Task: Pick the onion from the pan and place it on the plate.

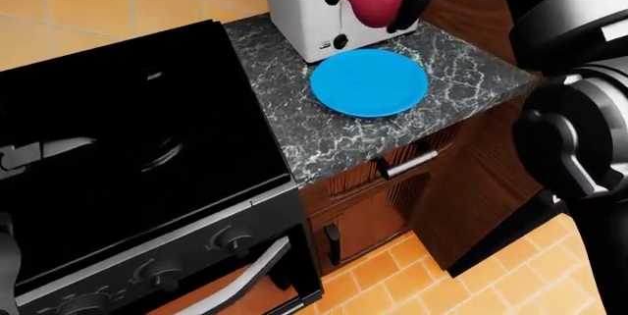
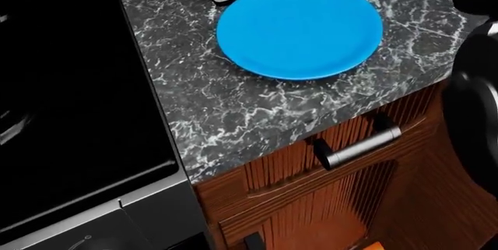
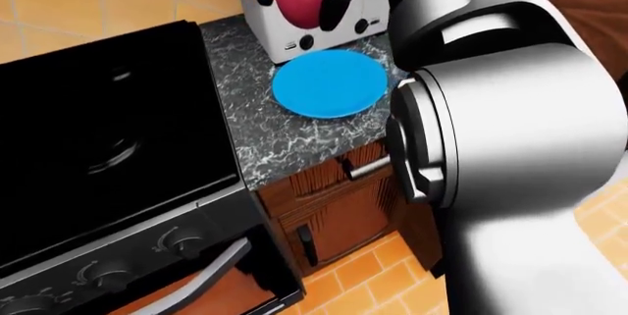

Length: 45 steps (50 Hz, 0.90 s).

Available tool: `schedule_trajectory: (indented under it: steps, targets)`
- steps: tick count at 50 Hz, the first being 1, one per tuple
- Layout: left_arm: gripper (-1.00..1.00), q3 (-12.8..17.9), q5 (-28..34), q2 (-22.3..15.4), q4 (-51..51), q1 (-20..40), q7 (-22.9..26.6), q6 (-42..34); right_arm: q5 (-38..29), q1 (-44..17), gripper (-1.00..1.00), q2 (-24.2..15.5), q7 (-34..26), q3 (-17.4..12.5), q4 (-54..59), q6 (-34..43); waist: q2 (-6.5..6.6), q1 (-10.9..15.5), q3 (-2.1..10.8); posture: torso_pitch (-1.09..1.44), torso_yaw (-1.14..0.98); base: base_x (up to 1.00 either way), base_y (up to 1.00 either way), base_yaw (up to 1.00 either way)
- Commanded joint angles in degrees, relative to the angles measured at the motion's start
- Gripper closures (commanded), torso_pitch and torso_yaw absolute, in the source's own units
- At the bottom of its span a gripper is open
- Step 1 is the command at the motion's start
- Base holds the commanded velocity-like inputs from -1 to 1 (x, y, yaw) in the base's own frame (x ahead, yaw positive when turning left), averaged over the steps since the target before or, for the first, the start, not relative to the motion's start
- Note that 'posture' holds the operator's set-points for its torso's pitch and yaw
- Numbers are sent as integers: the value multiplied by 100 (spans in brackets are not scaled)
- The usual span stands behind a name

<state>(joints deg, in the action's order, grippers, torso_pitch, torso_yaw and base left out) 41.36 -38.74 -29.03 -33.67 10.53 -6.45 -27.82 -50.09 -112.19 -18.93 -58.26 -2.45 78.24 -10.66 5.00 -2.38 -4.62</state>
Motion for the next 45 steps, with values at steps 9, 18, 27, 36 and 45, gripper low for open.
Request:
schedule_trajectory:
  steps: [9,18,27,36,45]
  targets:
    - [-100,110,21,-114,-138,78,15,160,95,-275,100,-73,117,-40,-247,-60,-17,-12,156,0,0,0,0,0]
    - [-100,150,-7,-143,-155,84,10,133,71,-231,100,-191,58,-38,-251,-115,-39,-14,131,0,0,0,0,0]
    - [-100,110,-4,-153,-167,119,-15,110,18,-122,100,-413,-19,-37,-272,-170,-49,-2,136,0,0,0,0,0]
    - [-100,92,-23,-178,-191,150,-51,78,-8,44,100,-612,-84,-51,-313,-222,-54,12,149,0,0,0,0,0]
    - [-100,92,-6,-165,-184,136,-32,96,10,57,100,-665,-100,-62,-319,-207,-70,43,254,0,0,2,0,0]
